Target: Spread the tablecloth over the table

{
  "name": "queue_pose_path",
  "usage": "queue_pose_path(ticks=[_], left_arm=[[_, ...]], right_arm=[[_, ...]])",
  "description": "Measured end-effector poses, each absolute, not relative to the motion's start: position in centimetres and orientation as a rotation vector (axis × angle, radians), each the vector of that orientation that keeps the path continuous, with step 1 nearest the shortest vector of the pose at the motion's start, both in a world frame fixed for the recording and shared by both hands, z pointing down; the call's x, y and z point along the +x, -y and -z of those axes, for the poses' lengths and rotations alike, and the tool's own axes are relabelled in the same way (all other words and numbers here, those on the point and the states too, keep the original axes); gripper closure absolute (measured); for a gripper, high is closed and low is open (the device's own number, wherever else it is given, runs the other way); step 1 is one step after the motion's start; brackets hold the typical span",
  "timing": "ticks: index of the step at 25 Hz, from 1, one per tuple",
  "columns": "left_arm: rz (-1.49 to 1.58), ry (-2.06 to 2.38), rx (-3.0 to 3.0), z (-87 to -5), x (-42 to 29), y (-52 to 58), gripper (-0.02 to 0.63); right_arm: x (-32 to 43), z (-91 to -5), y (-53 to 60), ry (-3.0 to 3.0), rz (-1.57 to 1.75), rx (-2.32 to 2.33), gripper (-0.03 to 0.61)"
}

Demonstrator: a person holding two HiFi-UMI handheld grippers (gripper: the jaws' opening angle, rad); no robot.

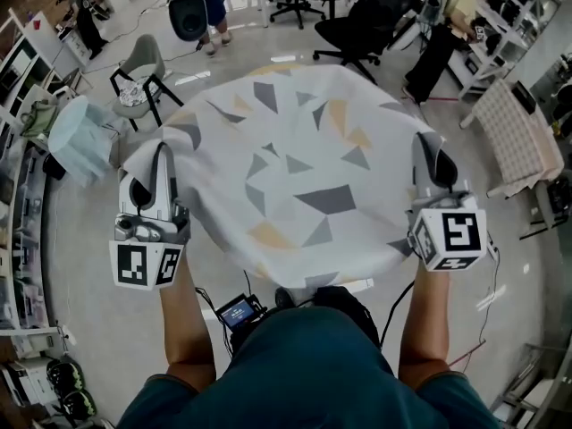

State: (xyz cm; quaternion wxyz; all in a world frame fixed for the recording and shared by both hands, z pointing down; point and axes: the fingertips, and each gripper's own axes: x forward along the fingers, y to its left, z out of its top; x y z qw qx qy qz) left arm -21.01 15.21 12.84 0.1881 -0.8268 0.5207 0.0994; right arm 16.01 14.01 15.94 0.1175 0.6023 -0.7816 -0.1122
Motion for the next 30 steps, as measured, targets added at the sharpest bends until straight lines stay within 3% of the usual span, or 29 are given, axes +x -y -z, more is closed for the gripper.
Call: queue_pose_path(ticks=[30], left_arm=[[-0.244,-1.586,-2.209,-17.6,-19.9,-10.8,0.614]], right_arm=[[17.6,-20.8,-5.6,2.444,0.354,1.695,0.566]])
